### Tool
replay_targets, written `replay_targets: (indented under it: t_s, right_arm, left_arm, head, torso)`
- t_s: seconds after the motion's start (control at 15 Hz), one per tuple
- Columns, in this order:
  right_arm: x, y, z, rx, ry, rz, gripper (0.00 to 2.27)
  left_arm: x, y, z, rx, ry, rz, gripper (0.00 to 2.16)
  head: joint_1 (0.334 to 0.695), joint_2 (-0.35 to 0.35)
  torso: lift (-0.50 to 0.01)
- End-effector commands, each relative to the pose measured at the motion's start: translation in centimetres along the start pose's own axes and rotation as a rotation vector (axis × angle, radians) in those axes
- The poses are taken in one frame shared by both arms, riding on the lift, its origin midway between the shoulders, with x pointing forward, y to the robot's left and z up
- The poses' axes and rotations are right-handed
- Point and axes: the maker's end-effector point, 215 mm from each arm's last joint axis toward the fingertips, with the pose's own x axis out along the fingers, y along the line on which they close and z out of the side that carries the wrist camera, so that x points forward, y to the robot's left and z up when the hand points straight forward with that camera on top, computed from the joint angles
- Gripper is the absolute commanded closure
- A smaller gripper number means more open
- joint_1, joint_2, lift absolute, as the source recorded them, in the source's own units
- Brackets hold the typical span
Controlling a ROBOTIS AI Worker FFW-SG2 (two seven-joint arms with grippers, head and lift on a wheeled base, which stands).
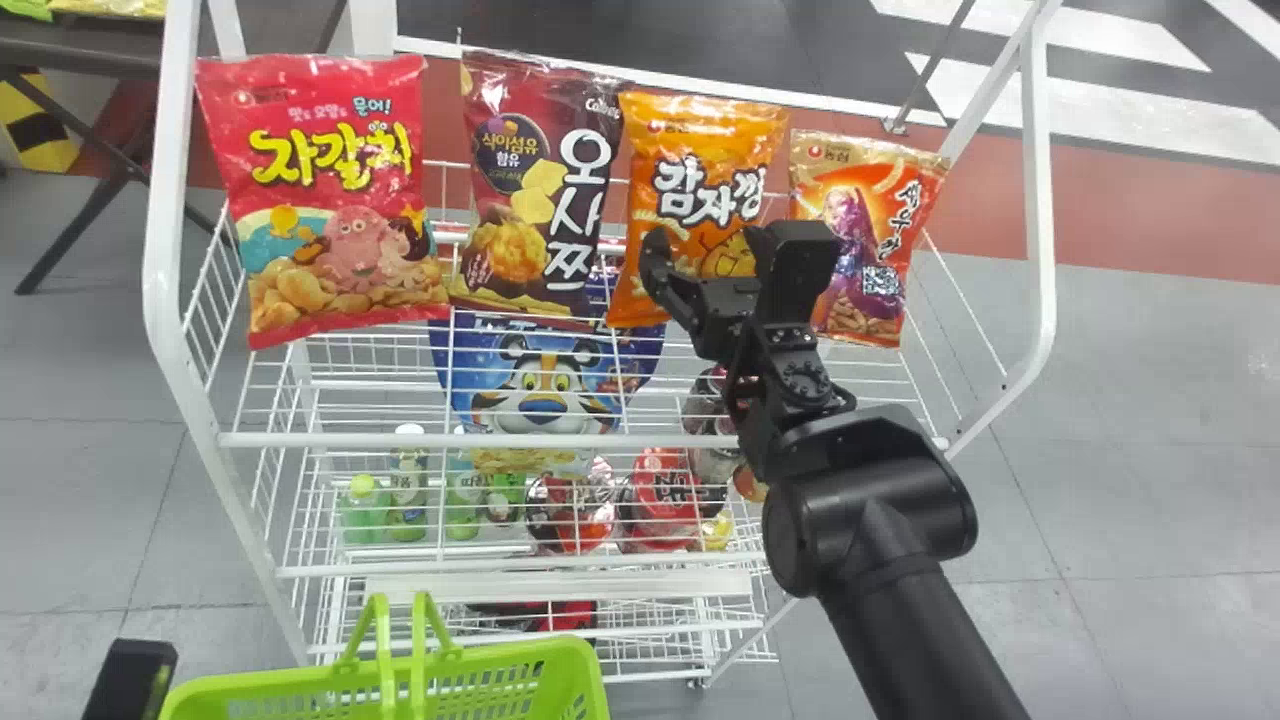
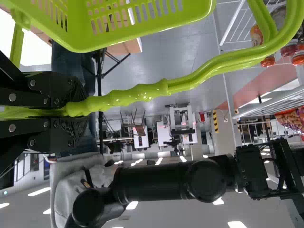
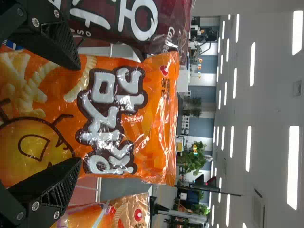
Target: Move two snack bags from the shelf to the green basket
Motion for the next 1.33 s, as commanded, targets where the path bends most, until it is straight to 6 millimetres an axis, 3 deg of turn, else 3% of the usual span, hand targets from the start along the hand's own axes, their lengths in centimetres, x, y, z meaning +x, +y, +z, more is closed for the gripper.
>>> replay_targets:
  t_s: [0.0,0.07,0.13,0.2,0.27,0.33,0.4,0.8,0.87,1.13,1.27]
  right_arm:
    - [1.1,-0.6,-0.3,-0.006,0.014,-0.004,0.15]
    - [1.4,-0.6,-0.4,-0.009,0.02,0.006,0.25]
    - [1.7,-0.4,-0.3,-0.015,0.026,0.017,0.51]
    - [1.8,0.5,-1.7,-0.004,0.084,0.063,0.89]
    - [1.7,0.5,-2.8,0.002,0.128,0.078,1.45]
    - [1.6,0.7,-2.8,0.005,0.13,0.082,1.78]
    - [1.2,0.9,-3.1,0.004,0.135,0.086,1.9]
    - [-1.0,0.7,-0.7,0.037,0.089,0.073,1.9]
    - [-1.4,0.7,0.7,0.035,0.069,0.073,1.9]
    - [-5.1,-0.5,3.0,0.085,0.061,0.075,1.9]
    - [-8.2,-0.4,4.1,0.078,0.097,0.106,1.9]
  left_arm:
    - [0.0,0.1,0.1,0.0,0.001,0.003,1.98]
    - [0.1,0.2,0.1,-0.002,0.002,0.003,1.98]
    - [0.1,0.2,0.0,-0.006,0.003,0.003,1.98]
    - [0.1,0.3,0.0,-0.006,0.002,0.004,1.98]
    - [0.1,0.3,-0.1,-0.009,0.003,0.004,1.98]
    - [0.1,0.3,-0.1,-0.009,0.003,0.004,1.98]
    - [0.0,0.3,-0.1,-0.012,0.003,0.005,1.98]
    - [0.0,0.2,0.0,-0.011,0.002,0.004,1.98]
    - [0.0,0.1,0.0,-0.009,0.002,0.004,1.98]
    - [-0.1,0.0,0.2,-0.001,0.0,0.006,1.98]
    - [-0.4,-0.6,0.5,0.009,-0.005,0.006,1.98]
  head:
    - [0.695,-0.271]
    - [0.695,-0.273]
    - [0.695,-0.273]
    - [0.695,-0.272]
    - [0.695,-0.271]
    - [0.695,-0.265]
    - [0.695,-0.26]
    - [0.695,-0.262]
    - [0.695,-0.263]
    - [0.695,-0.282]
    - [0.695,-0.291]
  torso:
    - [-0.018]
    - [-0.018]
    - [-0.018]
    - [-0.018]
    - [-0.018]
    - [-0.018]
    - [-0.018]
    - [-0.018]
    - [-0.018]
    - [-0.018]
    - [-0.018]
